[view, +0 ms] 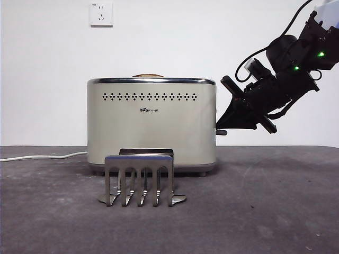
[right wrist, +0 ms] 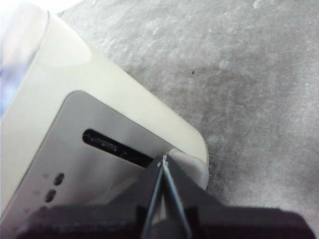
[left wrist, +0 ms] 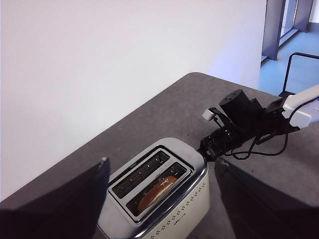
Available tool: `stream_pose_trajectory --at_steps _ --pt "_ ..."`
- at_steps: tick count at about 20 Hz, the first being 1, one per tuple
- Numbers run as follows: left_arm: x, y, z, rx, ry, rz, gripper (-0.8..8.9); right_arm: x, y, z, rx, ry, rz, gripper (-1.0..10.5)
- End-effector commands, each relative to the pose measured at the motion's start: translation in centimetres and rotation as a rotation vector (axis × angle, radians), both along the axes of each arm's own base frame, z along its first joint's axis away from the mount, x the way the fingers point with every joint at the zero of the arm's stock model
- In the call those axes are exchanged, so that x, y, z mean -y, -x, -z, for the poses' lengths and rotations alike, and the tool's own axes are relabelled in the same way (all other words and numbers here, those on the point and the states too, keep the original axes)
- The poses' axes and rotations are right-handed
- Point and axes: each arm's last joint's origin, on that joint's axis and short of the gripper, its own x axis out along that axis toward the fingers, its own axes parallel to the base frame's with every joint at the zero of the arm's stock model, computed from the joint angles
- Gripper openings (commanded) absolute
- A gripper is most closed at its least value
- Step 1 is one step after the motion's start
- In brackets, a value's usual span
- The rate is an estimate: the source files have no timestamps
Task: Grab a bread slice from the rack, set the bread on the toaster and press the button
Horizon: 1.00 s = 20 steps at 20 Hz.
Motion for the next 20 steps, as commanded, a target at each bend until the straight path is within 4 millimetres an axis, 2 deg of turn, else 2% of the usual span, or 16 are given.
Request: stream_pose_trajectory --at_steps 1,6,8,10,14,17,20 --pt "-0.1 0.1 -0.1 0.000 0.007 0.000 3.59 0.0 0.6 3.1 -0.121 0.040 0.005 -0.1" --pt "-0.1 0.1 -0.1 0.000 0.007 0.000 3.59 0.0 0.5 3.0 -0.116 0.039 0.005 -0.1" --pt "-0.1 0.1 -0.1 0.000 0.007 0.000 3.59 0.0 0.6 2.2 -0.094 0.030 -0.001 -0.1" --pt "-0.1 0.1 -0.1 -0.001 0.006 0.000 3.59 0.1 0.9 0.1 -0.030 0.031 -0.006 -0.1" --pt "-0.1 0.1 0.0 -0.008 0.002 0.000 3.58 0.7 2.7 -6.5 0.135 0.008 0.007 -0.1" --pt "-0.1 0.2 0.2 -0.019 -0.008 0.001 3.54 1.5 5.7 -11.5 0.221 0.044 0.023 -0.1" --pt "-0.1 0.2 0.3 -0.035 -0.019 -0.002 3.45 2.3 9.8 -15.0 0.216 0.094 0.009 -0.1"
